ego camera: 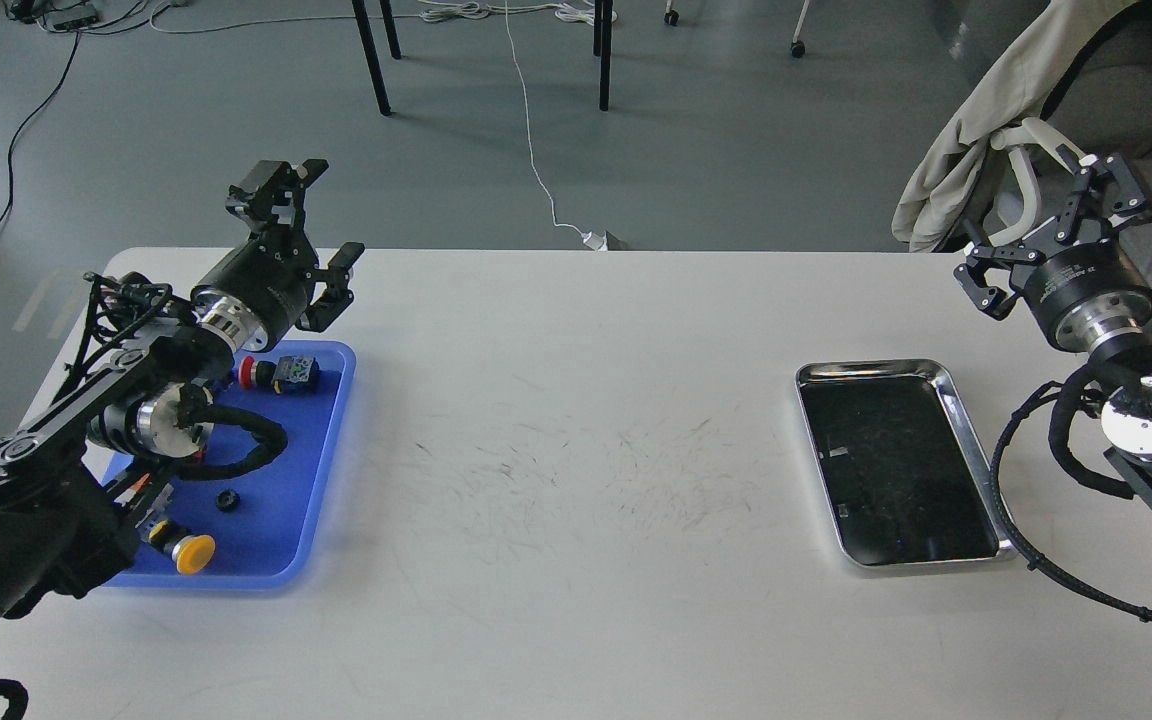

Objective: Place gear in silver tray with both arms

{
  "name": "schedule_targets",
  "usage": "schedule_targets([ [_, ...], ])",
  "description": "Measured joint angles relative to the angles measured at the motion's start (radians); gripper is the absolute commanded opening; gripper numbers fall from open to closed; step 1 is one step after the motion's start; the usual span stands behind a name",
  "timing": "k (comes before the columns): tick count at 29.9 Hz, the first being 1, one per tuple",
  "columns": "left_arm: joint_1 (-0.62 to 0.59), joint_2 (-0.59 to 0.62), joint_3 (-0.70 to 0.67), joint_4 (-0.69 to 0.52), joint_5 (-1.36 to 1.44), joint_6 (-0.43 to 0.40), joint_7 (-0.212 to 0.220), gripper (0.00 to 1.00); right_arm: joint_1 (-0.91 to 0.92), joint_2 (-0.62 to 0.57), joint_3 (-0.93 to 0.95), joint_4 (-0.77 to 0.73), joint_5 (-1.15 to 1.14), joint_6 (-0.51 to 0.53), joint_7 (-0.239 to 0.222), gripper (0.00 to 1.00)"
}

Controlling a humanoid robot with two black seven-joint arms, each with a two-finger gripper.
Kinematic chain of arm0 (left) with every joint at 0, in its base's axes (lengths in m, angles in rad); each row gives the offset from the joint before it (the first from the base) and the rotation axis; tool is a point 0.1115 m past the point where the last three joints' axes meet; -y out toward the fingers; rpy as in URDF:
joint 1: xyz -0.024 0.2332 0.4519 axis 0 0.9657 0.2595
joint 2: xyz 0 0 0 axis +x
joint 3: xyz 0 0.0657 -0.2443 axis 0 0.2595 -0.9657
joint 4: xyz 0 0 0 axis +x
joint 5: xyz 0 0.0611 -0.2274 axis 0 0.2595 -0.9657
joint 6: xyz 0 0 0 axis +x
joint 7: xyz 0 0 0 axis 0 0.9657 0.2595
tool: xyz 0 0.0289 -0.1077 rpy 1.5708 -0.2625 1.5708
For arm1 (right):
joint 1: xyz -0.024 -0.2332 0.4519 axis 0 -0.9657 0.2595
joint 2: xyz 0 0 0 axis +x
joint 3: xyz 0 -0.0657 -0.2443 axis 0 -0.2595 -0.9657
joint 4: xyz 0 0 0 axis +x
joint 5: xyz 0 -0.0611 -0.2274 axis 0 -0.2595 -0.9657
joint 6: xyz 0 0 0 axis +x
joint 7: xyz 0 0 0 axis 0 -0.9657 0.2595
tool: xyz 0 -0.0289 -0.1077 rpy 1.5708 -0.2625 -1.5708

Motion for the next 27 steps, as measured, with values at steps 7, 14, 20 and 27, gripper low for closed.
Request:
schedule_targets([
  [7, 0.0, 0.0, -0.001, 0.0, 0.001, 0.0, -0.002, 0.99, 0.005, 0.016, -0.001, -0.011, 0.0, 0.0, 0.0, 0.99],
  [14, 0.0, 0.002, -0.002, -0.004, 0.002, -0.002, -0.002, 0.99, 0.005, 0.017, -0.001, -0.012, 0.0, 0.0, 0.0, 0.99],
  [20, -0.002, 0.003, -0.002, -0.006, 0.003, -0.002, -0.005, 0.99, 0.004, 0.017, -0.001, -0.009, 0.0, 0.0, 0.0, 0.99],
  [27, -0.002, 0.06, 0.0, -0.044, 0.043, -0.003, -0.005, 0.99, 0.002, 0.017, -0.003, -0.007, 0.0, 0.0, 0.001, 0.99],
])
